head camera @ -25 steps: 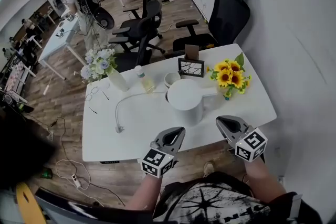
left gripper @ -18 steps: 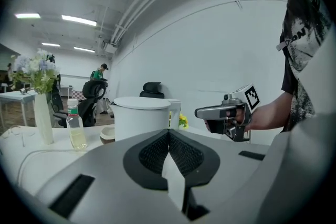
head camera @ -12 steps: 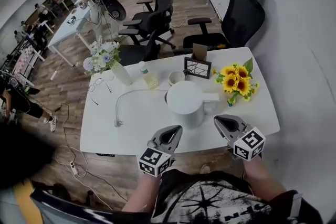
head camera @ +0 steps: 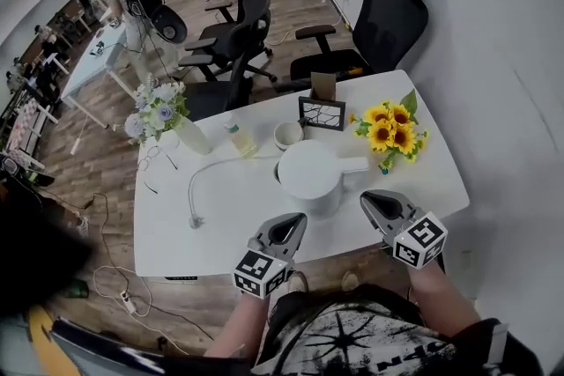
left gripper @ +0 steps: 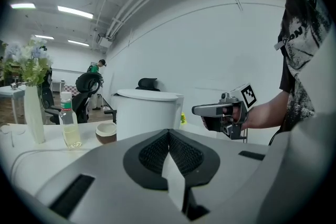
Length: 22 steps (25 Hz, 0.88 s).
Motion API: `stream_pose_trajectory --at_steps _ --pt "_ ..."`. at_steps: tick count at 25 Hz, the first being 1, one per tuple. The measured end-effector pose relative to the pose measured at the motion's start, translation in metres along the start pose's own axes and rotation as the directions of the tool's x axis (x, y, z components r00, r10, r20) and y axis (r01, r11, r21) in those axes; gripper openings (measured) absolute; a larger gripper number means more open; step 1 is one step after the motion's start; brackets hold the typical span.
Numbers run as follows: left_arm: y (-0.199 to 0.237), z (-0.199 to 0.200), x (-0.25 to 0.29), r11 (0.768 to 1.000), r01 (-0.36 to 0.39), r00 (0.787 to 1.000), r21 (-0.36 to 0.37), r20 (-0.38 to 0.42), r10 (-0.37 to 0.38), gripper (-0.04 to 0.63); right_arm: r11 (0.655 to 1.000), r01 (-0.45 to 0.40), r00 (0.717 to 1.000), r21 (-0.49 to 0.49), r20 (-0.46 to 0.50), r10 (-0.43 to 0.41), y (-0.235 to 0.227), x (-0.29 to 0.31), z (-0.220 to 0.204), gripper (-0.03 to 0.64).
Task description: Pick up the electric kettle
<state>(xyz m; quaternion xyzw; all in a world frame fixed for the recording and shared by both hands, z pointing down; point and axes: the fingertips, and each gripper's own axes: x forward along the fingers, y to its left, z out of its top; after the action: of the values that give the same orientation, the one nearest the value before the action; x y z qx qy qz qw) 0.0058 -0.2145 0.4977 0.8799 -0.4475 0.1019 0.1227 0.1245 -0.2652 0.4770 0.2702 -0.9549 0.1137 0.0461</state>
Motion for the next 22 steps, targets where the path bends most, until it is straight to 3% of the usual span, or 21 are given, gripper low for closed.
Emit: stream_pose_trajectory --at_steps 6,12,22 --pt "0.003 -0.003 0.0 0.996 0.086 0.996 0.008 -0.016 -0.085 0.009 0.99 0.14 0.99 0.023 -0.006 -0.14 -0.013 0.0 -0.002 0.031" --pt "0.007 -0.007 -0.003 0.989 0.15 0.988 0.013 -0.036 -0.149 0.009 0.969 0.246 0.969 0.009 -0.039 -0.245 -0.025 0.008 -0.006 0.128" --pt "0.006 -0.018 -0.007 0.973 0.228 0.971 0.017 -0.076 -0.226 0.009 0.934 0.357 0.931 0.009 -0.089 -0.354 -0.048 0.035 -0.02 0.192"
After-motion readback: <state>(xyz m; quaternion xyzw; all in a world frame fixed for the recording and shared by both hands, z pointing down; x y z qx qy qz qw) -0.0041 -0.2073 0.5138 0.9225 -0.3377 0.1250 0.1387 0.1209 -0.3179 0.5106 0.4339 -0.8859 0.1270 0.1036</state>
